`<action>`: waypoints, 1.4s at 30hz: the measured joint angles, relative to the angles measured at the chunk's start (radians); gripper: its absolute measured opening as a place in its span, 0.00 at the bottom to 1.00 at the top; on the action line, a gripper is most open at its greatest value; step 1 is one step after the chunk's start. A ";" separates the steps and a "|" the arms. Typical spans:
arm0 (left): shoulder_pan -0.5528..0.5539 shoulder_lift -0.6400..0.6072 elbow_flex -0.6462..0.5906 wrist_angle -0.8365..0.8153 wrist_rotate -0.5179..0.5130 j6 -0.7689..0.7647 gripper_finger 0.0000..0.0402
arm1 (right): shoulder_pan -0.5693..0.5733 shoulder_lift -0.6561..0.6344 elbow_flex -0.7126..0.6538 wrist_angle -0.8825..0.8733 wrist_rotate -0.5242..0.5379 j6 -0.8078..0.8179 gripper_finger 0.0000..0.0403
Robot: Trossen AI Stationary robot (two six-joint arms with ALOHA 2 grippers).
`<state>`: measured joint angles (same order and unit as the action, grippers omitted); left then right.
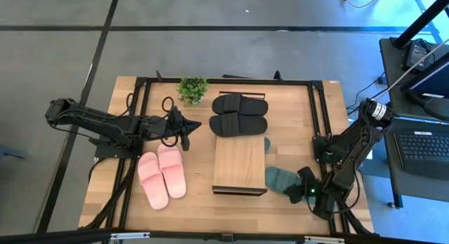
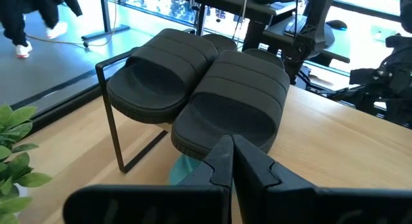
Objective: Pick and place slides into the shelf
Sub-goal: Put the green slide under the shelf
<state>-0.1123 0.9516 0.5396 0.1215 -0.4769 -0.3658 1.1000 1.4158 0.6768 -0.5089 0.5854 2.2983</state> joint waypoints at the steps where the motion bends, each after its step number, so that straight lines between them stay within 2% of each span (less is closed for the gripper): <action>1: 0.000 0.000 0.000 0.000 0.000 0.000 0.01 | 0.000 0.000 -0.003 0.006 0.034 0.001 0.67; 3: 0.000 0.000 0.000 0.000 0.000 0.000 0.01 | -0.001 0.000 -0.009 0.004 0.076 0.003 0.67; 6: 0.000 0.000 0.000 0.000 0.000 0.000 0.01 | -0.015 0.000 -0.019 0.005 0.078 0.016 0.66; 10: 0.000 0.000 0.000 -0.001 0.000 0.000 0.01 | -0.036 0.000 -0.045 0.009 0.076 0.027 0.60; 13: 0.000 0.000 0.000 -0.001 0.000 0.001 0.01 | -0.050 0.000 -0.064 0.026 0.074 0.024 0.51; 24: 0.000 0.000 0.000 -0.002 0.000 0.001 0.01 | -0.087 0.000 -0.078 0.034 0.085 -0.080 0.05; 31: 0.000 0.000 0.000 -0.002 -0.001 0.002 0.01 | -0.144 0.000 -0.079 0.060 0.121 -0.111 0.05; 42: 0.000 0.000 0.000 -0.002 -0.001 0.010 0.01 | -0.292 0.000 -0.080 0.120 0.121 -0.267 0.03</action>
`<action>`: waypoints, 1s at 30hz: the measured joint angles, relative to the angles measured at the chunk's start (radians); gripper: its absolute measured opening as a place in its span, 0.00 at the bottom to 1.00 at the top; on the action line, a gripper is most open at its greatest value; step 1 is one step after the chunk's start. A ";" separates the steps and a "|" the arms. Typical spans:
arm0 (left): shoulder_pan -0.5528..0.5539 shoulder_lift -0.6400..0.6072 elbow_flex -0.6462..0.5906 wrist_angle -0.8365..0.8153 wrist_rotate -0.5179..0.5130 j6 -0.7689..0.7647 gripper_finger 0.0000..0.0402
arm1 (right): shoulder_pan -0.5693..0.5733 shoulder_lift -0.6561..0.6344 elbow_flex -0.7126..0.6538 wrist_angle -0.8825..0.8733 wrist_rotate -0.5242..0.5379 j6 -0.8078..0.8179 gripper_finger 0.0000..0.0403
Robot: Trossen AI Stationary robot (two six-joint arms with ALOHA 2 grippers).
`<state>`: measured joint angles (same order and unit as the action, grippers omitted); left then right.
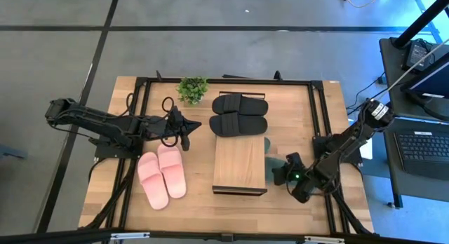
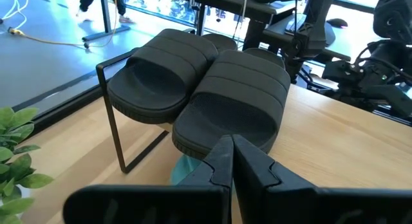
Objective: Pick and place slides into the shelf
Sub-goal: Put the green slide under the shelf
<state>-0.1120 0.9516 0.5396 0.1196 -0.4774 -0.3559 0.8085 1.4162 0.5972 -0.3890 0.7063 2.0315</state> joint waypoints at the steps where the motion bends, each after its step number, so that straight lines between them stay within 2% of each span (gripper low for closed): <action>1: 0.000 0.000 0.000 0.000 0.000 0.000 0.01 | -0.014 0.000 0.000 0.007 0.000 -0.018 0.03; 7: 0.000 0.000 0.000 0.000 0.000 0.001 0.01 | -0.097 0.000 0.000 0.014 -0.004 -0.102 0.03; 13: 0.000 0.000 0.000 0.000 0.000 0.001 0.01 | -0.184 0.000 0.000 0.013 -0.081 -0.209 0.03; 22: 0.001 0.000 0.000 -0.003 -0.001 0.001 0.01 | -0.312 0.000 0.001 0.014 -0.083 -0.336 0.03; 30: 0.001 0.000 0.000 -0.008 -0.001 0.001 0.01 | -0.373 0.000 0.001 0.012 -0.083 -0.398 0.03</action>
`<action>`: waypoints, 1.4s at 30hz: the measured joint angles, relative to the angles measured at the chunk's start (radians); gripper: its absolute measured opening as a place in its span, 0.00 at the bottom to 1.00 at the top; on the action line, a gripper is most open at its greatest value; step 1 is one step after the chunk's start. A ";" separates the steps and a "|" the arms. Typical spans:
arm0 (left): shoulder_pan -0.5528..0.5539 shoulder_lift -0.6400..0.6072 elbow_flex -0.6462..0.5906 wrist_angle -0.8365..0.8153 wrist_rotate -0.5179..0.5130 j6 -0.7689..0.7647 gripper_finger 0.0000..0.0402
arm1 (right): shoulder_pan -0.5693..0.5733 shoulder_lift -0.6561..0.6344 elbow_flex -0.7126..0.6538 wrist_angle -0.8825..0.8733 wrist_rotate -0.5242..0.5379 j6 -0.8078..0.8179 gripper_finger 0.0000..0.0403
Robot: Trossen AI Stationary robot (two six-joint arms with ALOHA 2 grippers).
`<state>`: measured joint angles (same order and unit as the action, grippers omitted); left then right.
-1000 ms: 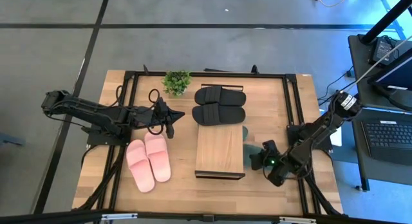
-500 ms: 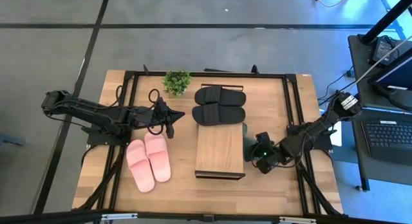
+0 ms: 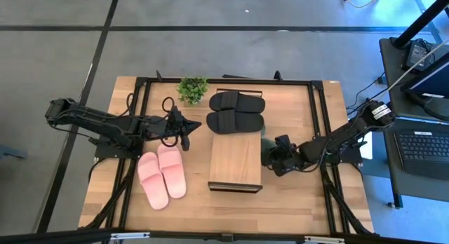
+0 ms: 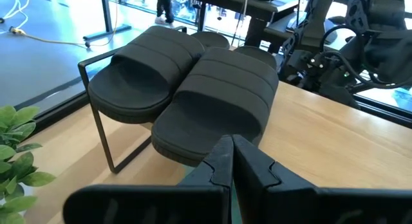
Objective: Pick and place slides into the shelf
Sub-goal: Put the green slide under the shelf
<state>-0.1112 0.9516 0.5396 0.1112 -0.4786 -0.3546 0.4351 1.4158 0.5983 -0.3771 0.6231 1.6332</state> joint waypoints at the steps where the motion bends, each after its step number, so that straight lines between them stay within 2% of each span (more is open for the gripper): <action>1: 0.000 0.000 0.000 0.000 0.000 0.000 0.01 | -0.002 0.000 0.000 0.000 -0.001 -0.010 0.03; 15: 0.000 0.000 0.000 0.000 0.000 0.000 0.01 | -0.034 -0.006 0.000 -0.002 -0.035 -0.072 0.03; 24: 0.000 0.000 0.000 -0.009 0.000 0.000 0.01 | -0.024 -0.006 -0.002 0.240 -0.096 -0.205 0.03; 29: -0.001 0.000 0.000 -0.011 0.000 -0.001 0.01 | -0.023 -0.005 -0.002 0.276 -0.122 -0.229 0.03; 36: -0.001 0.000 0.000 -0.013 0.000 -0.001 0.01 | -0.023 -0.005 -0.002 0.275 -0.129 -0.232 0.17; 42: -0.001 0.000 0.000 -0.013 0.000 -0.001 0.01 | -0.023 -0.005 -0.002 0.275 -0.130 -0.232 0.25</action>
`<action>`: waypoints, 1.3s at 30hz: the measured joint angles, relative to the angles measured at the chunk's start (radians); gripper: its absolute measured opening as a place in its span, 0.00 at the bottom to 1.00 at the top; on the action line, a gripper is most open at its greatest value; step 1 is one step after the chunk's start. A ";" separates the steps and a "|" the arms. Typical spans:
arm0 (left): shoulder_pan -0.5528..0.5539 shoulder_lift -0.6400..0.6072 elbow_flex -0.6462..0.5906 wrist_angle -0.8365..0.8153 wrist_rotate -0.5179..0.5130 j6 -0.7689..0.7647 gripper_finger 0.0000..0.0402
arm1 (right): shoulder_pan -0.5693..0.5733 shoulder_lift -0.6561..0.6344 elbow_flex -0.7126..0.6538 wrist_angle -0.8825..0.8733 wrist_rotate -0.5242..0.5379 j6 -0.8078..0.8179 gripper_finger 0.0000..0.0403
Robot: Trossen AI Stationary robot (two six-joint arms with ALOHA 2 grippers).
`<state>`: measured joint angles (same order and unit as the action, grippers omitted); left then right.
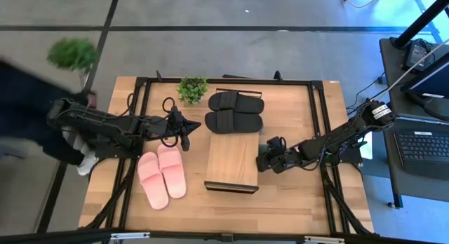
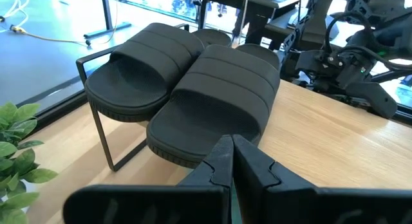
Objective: Pick and place slides into the shelf
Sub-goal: Put the green slide under the shelf
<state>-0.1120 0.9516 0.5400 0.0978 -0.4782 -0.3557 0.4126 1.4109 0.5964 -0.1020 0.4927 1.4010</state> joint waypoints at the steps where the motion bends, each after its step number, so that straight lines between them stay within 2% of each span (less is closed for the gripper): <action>1: 0.000 0.000 0.000 0.000 0.000 0.000 0.01 | 0.000 0.000 0.000 0.000 0.001 0.000 0.26; 13: 0.000 0.000 0.000 0.000 0.000 -0.002 0.01 | 0.000 0.000 0.001 0.001 -0.052 0.000 0.48; 20: 0.000 0.000 0.000 0.000 0.000 -0.004 0.01 | 0.000 -0.028 0.002 -0.022 -0.069 0.000 0.49; 28: 0.000 0.000 0.000 0.000 0.001 -0.004 0.01 | 0.003 -0.144 0.002 -0.208 -0.099 0.000 0.49; 32: 0.000 0.000 0.000 -0.001 0.001 -0.004 0.01 | 0.005 -0.244 0.002 -0.312 -0.199 -0.043 0.49; 39: 0.000 0.000 0.000 -0.001 -0.011 0.000 0.01 | -0.001 -0.374 0.003 -0.629 -0.514 -0.105 0.49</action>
<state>-0.1116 0.9512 0.5400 0.0971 -0.4889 -0.3561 0.4119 1.0373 0.5991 -0.7308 -0.0211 1.2961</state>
